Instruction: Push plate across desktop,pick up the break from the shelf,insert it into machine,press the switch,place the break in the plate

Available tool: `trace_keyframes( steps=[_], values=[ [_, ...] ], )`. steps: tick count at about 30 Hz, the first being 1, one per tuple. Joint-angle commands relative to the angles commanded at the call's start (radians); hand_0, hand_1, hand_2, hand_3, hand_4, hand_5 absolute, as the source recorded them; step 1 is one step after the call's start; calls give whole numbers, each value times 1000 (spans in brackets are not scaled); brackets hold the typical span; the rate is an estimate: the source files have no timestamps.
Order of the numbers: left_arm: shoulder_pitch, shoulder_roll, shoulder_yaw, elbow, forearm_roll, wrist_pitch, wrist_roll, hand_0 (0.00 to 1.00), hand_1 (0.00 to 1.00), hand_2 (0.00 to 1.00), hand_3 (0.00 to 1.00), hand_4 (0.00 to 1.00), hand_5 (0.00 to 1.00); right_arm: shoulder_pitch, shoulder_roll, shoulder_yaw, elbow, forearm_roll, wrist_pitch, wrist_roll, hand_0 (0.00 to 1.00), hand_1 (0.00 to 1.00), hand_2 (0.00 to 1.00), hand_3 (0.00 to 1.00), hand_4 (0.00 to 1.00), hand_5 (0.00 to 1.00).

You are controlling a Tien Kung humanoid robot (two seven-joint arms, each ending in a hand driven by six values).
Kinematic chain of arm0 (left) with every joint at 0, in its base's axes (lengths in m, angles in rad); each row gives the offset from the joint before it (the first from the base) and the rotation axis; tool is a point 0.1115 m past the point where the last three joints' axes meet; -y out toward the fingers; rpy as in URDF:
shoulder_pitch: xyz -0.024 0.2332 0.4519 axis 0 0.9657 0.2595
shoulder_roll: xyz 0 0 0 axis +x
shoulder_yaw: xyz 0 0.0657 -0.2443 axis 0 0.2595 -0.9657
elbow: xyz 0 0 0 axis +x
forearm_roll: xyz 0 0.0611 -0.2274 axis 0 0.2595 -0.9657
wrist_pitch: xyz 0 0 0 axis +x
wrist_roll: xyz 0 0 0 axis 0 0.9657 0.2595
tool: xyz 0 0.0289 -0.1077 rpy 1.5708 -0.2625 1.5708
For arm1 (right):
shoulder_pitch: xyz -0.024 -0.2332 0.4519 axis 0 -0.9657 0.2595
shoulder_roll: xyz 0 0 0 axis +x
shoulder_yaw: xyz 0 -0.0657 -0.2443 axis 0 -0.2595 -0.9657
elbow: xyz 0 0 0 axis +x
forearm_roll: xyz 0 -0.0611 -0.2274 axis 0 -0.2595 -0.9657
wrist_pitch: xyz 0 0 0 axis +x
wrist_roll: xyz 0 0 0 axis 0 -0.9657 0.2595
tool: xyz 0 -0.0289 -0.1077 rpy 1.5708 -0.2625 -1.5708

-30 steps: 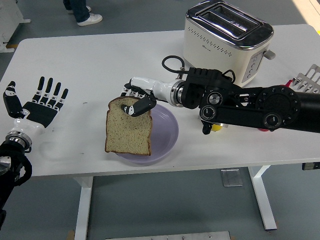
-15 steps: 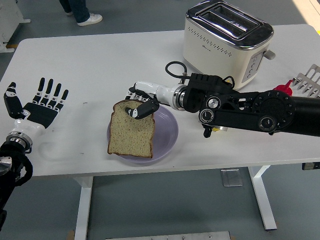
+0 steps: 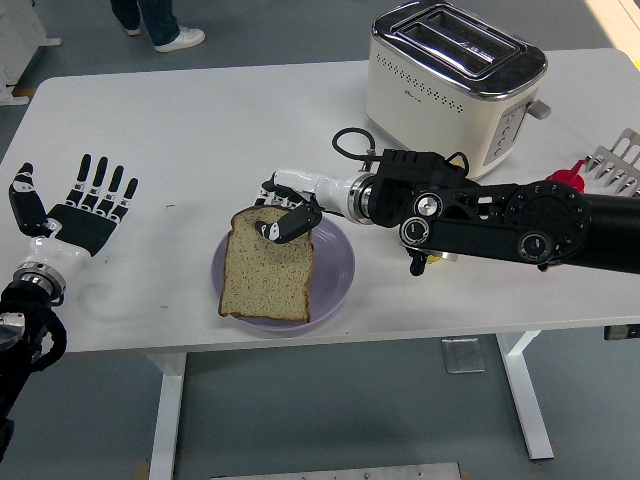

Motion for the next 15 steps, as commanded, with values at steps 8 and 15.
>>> trace_keyframes(
  steps=[8, 15],
  values=[
    [-2, 0, 0, 5, 4, 2, -2, 787, 750, 707, 708, 772, 998, 1, -3, -2, -8, -6, 27, -2, 434, 560, 561, 525, 561, 165],
    [-3, 0, 0, 7, 5, 4, -3, 787, 749, 705, 705, 772, 998, 4, -4, 1, -14, -4, 49, -7, 521, 602, 582, 548, 583, 185]
  ],
)
